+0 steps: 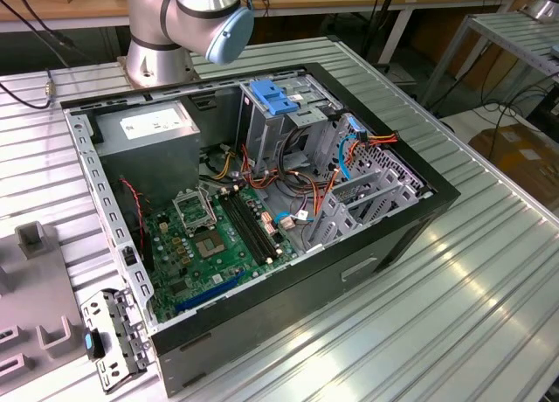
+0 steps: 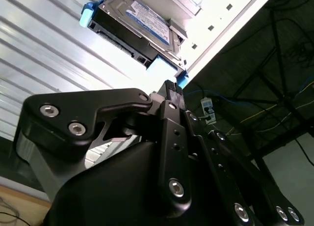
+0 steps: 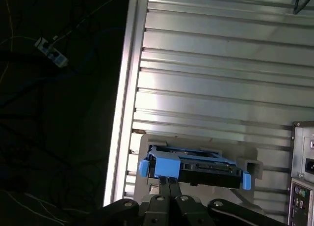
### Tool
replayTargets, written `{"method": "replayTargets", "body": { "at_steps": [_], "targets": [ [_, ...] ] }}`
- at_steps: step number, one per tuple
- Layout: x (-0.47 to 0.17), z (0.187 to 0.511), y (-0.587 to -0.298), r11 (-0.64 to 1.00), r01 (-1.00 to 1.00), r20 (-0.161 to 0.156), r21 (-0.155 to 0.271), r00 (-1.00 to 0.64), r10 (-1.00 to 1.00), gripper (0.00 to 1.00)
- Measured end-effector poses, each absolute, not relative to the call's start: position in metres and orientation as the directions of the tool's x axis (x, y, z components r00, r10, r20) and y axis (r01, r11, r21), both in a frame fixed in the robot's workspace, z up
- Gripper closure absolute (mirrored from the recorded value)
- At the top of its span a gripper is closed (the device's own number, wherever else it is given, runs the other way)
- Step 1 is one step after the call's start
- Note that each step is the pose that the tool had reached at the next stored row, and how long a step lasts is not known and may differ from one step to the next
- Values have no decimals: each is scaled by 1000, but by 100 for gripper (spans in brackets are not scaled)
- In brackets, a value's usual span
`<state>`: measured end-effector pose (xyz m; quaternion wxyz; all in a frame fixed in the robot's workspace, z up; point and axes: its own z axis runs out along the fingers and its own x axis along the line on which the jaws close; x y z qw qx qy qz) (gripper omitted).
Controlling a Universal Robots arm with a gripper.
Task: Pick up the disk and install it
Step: 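Pick up the disk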
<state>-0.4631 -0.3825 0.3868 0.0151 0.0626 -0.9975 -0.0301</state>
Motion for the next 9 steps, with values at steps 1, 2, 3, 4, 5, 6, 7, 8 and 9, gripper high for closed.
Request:
{"method": "replayTargets", "body": {
  "at_steps": [1, 2, 3, 4, 5, 6, 7, 8, 9],
  "targets": [
    [-463, 387, -382, 988, -140, 26, 62, -990, -142, 89],
    [-463, 387, -382, 986, -154, 26, 62, -987, -155, 89],
    [-463, 387, -383, 981, -181, 26, 62, -983, -183, 89],
    [-463, 387, -383, 977, -202, 26, 62, -979, -204, 89],
    [-463, 387, -383, 972, -226, 26, 62, -973, -228, 89],
    [-463, 387, -382, 968, -244, 26, 62, -969, -246, 89],
    [-463, 387, -383, 961, -268, 26, 62, -963, -270, 89],
    [-463, 387, -383, 957, -283, 26, 62, -958, -285, 89],
    [-463, 387, -382, 952, -300, 26, 62, -953, -302, 89]
  ]
}}
